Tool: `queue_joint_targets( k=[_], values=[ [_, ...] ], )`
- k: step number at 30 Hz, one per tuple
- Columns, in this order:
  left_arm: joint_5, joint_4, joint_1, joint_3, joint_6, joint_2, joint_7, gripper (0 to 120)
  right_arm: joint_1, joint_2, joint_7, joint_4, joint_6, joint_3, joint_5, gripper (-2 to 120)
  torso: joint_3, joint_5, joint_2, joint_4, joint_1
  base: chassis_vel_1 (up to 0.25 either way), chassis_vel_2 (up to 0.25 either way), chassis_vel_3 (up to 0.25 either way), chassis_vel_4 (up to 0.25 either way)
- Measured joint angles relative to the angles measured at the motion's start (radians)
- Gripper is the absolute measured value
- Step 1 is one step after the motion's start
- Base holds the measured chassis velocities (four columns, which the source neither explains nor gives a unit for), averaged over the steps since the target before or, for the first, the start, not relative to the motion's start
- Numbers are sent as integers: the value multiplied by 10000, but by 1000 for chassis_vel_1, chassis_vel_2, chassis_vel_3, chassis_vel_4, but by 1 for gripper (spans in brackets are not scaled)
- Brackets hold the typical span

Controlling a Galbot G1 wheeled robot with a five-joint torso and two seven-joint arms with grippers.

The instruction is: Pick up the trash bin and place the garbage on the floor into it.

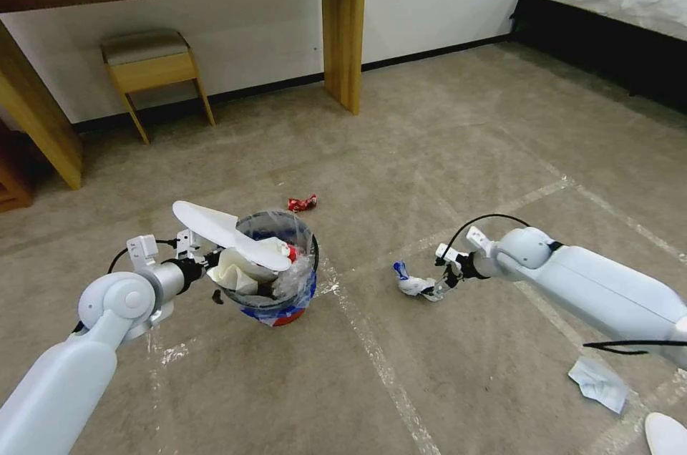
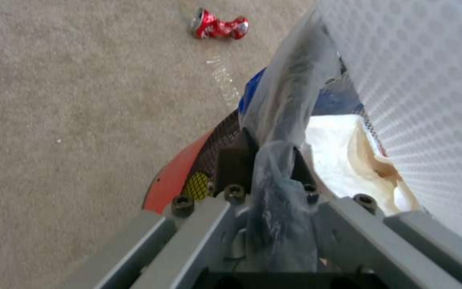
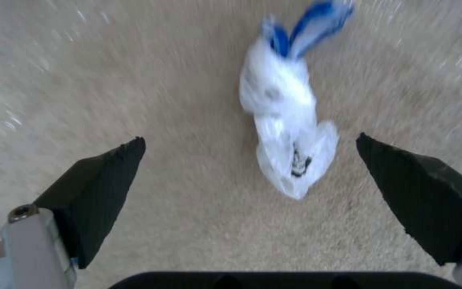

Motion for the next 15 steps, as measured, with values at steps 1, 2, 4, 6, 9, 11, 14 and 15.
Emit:
queue_joint_targets(
  k=[1,2,4,6,9,11,14,15],
  values=[
    [5,67,-90,41,-3,-21,47,1,-5,191,-22,-468,187,-5,-262,100,-1,-2,1,-3,0,0,0,0,0],
    [5,67,-90,41,-3,-21,47,1,-5,191,-22,-468,187,-5,-262,100,-1,-2,1,-3,0,0,0,0,0],
    [14,151,-155,81,-16,-42,149,1,-35,502,-134,-1205,584,48,-937,100,-2,-5,0,-14,0,0,0,0,0],
    [34,209,-155,82,-13,-43,191,1,-49,739,-269,-1722,825,102,-1320,100,-1,-3,0,-11,0,0,0,0,0],
    [53,272,-155,77,-21,-42,223,1,-91,1044,-305,-2260,982,228,-1449,100,-2,-6,1,-4,0,0,0,0,0],
    [53,298,-162,77,-21,-41,237,1,-121,1206,-306,-2480,1028,276,-1506,100,-1,-3,0,-1,0,0,0,0,0],
    [54,356,-200,81,-23,-50,248,1,-172,1443,-283,-2695,1047,329,-1614,100,-2,-5,1,-3,0,0,0,0,0],
    [58,386,-210,88,-26,-69,263,1,-202,1535,-263,-2753,1048,356,-1655,100,-2,-3,1,-5,0,0,0,0,0]
  ],
)
